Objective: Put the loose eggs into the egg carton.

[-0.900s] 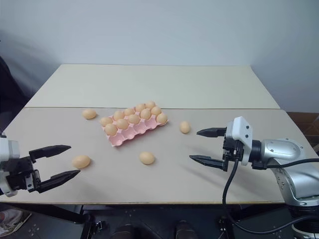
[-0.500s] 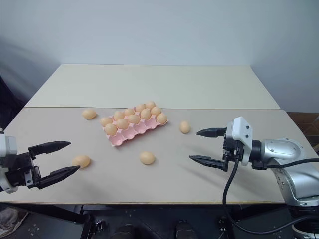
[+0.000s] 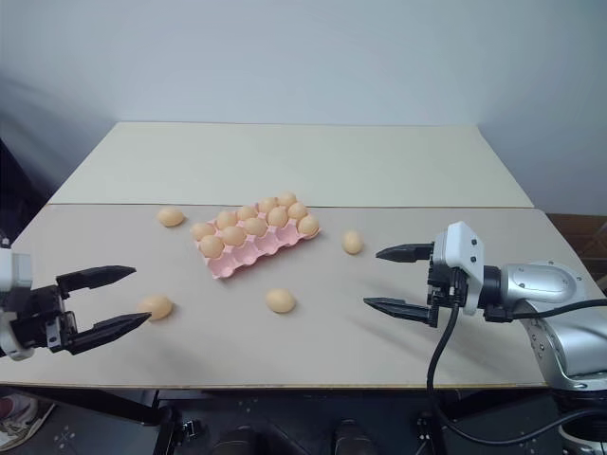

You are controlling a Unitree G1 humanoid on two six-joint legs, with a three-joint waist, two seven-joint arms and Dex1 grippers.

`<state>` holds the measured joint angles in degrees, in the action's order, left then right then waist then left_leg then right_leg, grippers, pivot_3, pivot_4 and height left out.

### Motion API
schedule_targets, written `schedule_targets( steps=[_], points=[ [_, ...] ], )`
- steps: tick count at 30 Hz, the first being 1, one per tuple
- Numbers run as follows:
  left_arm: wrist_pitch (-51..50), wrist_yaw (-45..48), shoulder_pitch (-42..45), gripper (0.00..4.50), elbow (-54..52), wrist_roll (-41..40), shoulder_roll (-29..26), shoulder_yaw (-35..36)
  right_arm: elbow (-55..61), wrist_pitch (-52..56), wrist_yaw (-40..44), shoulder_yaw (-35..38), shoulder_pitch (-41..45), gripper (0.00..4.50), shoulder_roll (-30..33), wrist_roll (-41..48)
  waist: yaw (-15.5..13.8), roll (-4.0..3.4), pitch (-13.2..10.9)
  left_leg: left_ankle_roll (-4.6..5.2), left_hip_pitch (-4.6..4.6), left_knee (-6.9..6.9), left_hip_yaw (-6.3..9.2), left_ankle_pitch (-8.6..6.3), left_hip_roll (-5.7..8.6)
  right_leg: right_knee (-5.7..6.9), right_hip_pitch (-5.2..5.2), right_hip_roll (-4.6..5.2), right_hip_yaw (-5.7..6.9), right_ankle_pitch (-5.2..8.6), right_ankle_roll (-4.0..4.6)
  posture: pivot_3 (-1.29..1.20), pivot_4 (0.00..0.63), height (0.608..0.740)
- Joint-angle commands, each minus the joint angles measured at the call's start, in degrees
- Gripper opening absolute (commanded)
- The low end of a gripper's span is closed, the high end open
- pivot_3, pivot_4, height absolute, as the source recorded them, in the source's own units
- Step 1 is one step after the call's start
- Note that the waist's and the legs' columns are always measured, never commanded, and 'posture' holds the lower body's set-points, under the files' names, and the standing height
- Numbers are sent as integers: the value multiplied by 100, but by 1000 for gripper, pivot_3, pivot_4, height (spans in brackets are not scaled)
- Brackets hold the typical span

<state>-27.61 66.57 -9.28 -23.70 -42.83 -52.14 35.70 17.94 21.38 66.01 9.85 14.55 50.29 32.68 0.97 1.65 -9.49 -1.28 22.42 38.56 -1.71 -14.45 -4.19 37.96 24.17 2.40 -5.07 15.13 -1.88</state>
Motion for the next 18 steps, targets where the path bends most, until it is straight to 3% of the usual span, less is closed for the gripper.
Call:
schedule_targets(
  steps=[1, 4, 10, 18],
  points=[
    [154, 76, 323, 4494, 53, -3, -119, -218, 171, 1, -388, -98, 127, 4500, -23, -299, -5, 0, 0, 0, 0, 0, 0, 0, 0, 0, 0, 0, 0, 0, 0, 0, 150, 740],
    [177, 89, 615, 4494, 144, 22, -128, -453, 7, 63, -882, -548, 492, 4500, -256, -777, 26, 0, 0, 0, -1, 0, 0, 0, 0, 1, 0, 0, -1, 0, 0, 0, 150, 740],
    [272, 172, 1181, 4494, 391, 84, -114, -930, -1102, 788, -2581, -1525, 1835, 4500, -1387, -2088, 152, 0, 0, 0, 2, -4, 1, 0, 5, 3, 6, -1, -7, -1, -1, 0, 150, 740],
    [325, 189, 1513, 4494, 581, 142, -19, -1219, -3140, 596, -3702, -1779, 2878, 4500, -2602, -2881, 159, 0, 0, 0, 21, -5, 3, 1, 7, 1, 20, 1, -6, -2, -1, 0, 150, 740]
  ],
)
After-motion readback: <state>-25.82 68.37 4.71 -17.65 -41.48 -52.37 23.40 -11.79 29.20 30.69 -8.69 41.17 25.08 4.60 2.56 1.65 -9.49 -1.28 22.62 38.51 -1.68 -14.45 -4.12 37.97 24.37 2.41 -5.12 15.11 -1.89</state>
